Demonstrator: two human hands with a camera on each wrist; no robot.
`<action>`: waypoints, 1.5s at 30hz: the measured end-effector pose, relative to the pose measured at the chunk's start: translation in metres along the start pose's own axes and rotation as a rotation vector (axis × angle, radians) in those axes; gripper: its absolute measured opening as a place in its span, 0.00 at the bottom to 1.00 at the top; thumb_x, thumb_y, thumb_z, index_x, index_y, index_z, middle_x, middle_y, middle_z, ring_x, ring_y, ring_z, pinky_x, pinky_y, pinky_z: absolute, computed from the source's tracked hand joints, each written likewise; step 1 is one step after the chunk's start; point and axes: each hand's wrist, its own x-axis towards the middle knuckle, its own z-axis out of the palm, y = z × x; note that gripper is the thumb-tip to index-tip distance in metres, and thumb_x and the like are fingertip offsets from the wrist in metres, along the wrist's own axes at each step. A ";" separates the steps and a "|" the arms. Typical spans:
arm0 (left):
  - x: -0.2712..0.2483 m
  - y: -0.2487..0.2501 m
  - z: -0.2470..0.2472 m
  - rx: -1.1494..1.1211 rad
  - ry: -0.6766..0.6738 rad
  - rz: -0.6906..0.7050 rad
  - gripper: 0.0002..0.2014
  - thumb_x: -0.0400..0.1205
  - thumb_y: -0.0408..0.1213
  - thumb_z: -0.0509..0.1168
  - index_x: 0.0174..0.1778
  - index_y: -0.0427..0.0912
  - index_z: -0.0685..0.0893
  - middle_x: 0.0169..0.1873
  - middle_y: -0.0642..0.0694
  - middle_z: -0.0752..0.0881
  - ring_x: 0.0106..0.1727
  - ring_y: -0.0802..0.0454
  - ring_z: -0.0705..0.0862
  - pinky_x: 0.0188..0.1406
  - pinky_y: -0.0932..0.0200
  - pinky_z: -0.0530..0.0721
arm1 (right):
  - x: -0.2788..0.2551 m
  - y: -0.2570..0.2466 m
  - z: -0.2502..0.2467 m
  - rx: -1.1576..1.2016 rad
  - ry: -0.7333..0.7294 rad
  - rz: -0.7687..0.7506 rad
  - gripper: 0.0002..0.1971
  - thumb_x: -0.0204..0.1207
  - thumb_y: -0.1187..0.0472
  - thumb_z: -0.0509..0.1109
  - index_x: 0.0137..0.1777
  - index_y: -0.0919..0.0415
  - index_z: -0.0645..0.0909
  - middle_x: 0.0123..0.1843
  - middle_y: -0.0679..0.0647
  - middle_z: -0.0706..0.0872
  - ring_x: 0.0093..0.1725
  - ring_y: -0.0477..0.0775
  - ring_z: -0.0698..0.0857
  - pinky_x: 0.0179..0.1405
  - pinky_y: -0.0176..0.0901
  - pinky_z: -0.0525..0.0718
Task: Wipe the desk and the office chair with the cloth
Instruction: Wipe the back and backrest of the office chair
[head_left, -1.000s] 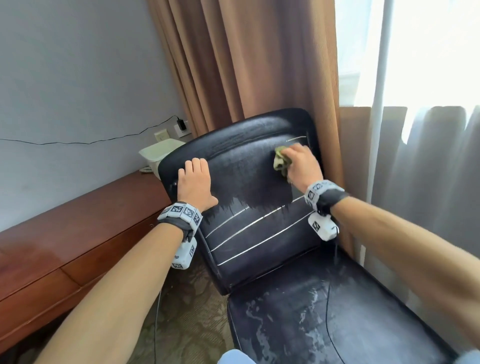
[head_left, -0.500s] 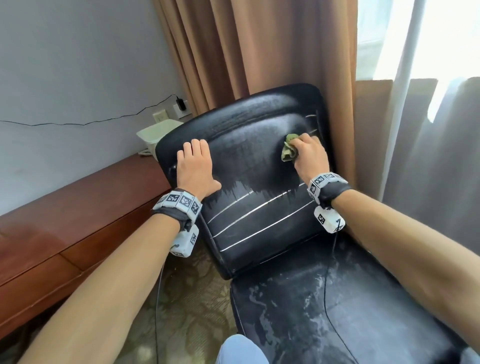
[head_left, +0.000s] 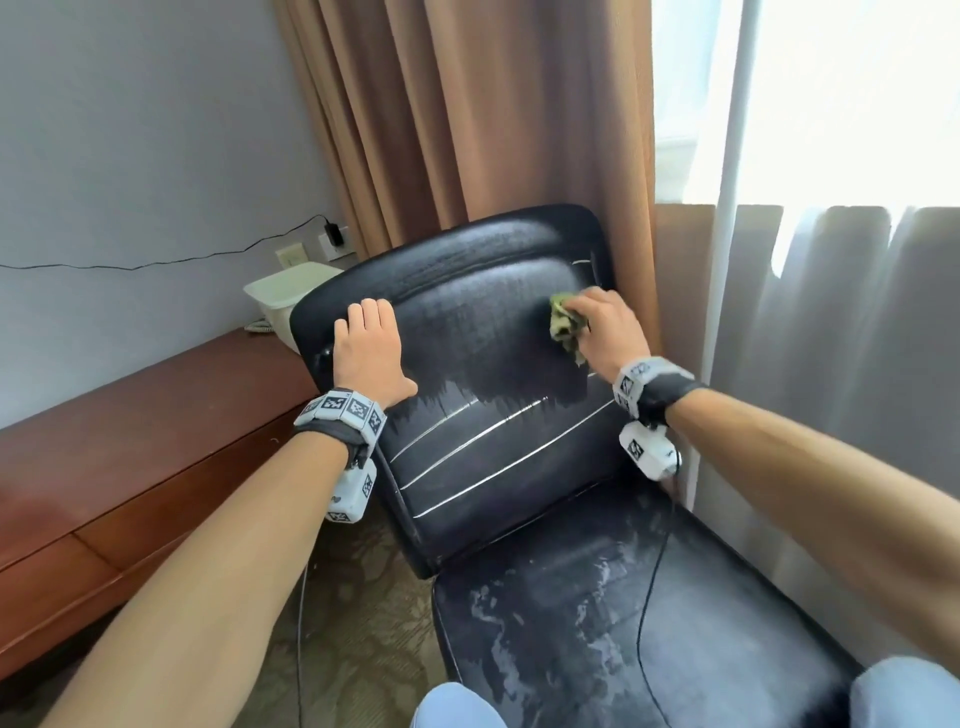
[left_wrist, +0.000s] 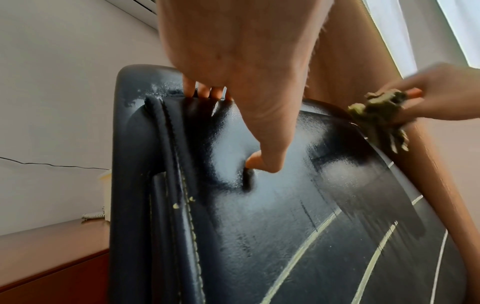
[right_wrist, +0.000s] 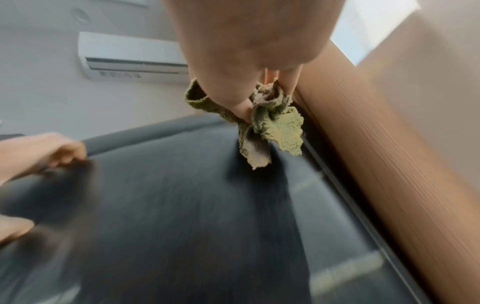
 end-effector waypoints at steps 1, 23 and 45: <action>0.000 0.001 0.001 0.007 -0.006 -0.003 0.53 0.59 0.62 0.78 0.73 0.33 0.68 0.61 0.40 0.75 0.57 0.42 0.75 0.55 0.49 0.77 | 0.022 -0.004 -0.009 -0.008 0.038 -0.013 0.22 0.73 0.77 0.69 0.64 0.61 0.88 0.59 0.60 0.87 0.58 0.68 0.81 0.56 0.60 0.83; 0.008 0.002 0.017 -0.040 0.059 -0.011 0.51 0.55 0.57 0.82 0.67 0.33 0.69 0.57 0.38 0.74 0.53 0.41 0.73 0.51 0.47 0.75 | -0.003 0.059 0.060 0.226 0.298 0.180 0.21 0.68 0.75 0.71 0.60 0.62 0.90 0.59 0.55 0.90 0.57 0.63 0.86 0.62 0.51 0.84; 0.006 0.000 0.010 -0.027 0.030 0.006 0.50 0.57 0.60 0.80 0.68 0.34 0.70 0.57 0.40 0.75 0.54 0.43 0.74 0.54 0.49 0.76 | 0.101 0.043 -0.017 0.135 0.121 0.196 0.15 0.70 0.72 0.65 0.53 0.63 0.89 0.54 0.65 0.91 0.56 0.71 0.87 0.58 0.53 0.84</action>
